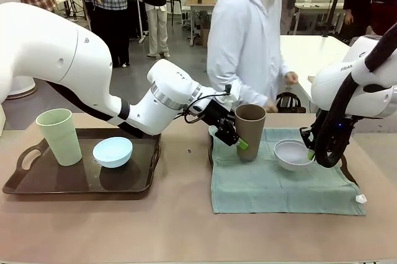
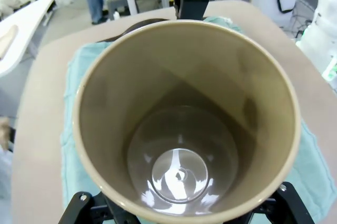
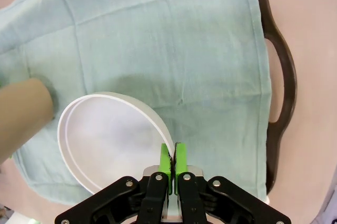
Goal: Set up a tray with a mat and arrange the tableware.
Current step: Place the Picnic Bowl and Reusable plastic cup back onto the Handle tray in front of the human's position.
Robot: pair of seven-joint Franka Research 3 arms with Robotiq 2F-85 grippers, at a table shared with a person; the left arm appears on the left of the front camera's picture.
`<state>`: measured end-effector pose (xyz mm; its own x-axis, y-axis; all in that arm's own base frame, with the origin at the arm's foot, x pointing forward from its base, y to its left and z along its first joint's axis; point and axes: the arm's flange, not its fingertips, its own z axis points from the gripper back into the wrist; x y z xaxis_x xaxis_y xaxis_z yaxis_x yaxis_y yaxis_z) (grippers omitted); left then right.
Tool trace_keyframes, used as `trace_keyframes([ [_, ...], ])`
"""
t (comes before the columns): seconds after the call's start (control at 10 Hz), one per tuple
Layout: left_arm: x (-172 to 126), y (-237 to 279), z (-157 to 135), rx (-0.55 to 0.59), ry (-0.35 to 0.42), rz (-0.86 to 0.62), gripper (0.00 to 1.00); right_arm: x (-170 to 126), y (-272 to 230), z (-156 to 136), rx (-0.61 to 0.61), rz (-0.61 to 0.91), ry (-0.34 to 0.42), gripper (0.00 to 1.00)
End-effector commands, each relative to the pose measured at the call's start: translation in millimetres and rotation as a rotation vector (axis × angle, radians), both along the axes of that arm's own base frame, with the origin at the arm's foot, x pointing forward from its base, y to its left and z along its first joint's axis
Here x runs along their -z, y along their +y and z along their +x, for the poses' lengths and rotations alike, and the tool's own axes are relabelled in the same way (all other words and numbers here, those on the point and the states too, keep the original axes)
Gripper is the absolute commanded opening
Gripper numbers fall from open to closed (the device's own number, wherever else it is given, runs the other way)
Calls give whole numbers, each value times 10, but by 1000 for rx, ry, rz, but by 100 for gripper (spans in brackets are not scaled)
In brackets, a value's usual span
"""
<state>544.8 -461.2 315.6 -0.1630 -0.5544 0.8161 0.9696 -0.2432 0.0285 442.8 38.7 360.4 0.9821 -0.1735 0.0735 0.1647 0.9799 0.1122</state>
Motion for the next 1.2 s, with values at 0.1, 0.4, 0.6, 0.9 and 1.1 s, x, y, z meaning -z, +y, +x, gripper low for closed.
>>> trace_keyframes([
  [0.1,8,-49,70,-23,47,46,83,80,-66,145,-10,-3,-10,4],
  [0.4,44,-66,60,-44,83,89,100,120,-76,141,-27,-4,-14,63],
  [0.6,30,-51,34,-49,100,116,100,41,-84,86,-22,-16,-31,100],
  [0.9,-130,60,-22,-119,140,231,100,-145,-142,-29,-20,-22,-61,46],
  [1.1,-282,202,-50,-154,162,301,100,-271,-193,-138,-27,-11,-78,66],
])
